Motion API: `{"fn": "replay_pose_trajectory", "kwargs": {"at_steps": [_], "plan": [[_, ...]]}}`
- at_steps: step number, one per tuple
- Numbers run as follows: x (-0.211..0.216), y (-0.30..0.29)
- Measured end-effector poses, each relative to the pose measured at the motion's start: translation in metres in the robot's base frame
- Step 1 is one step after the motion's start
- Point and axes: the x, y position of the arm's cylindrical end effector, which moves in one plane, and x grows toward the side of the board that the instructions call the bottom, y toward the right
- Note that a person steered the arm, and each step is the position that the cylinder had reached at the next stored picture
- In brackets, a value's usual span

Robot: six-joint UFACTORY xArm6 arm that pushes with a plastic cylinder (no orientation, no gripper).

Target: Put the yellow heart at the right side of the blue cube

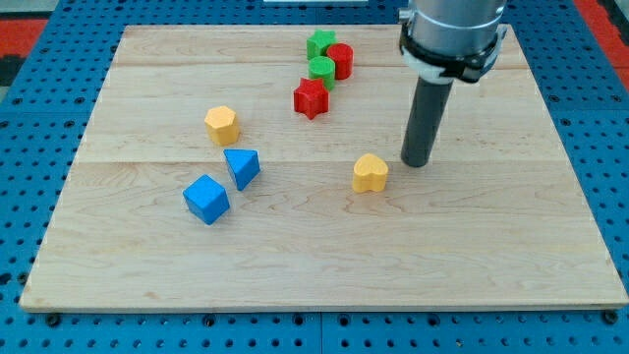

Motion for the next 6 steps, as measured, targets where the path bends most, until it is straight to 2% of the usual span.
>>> {"fn": "replay_pose_trajectory", "kwargs": {"at_steps": [1,2,3,4,5,6], "plan": [[0.011,-0.100],[0.016,-0.043],[0.037,-0.020],[0.043,-0.112],[0.029,-0.106],[-0.016,-0.061]]}}
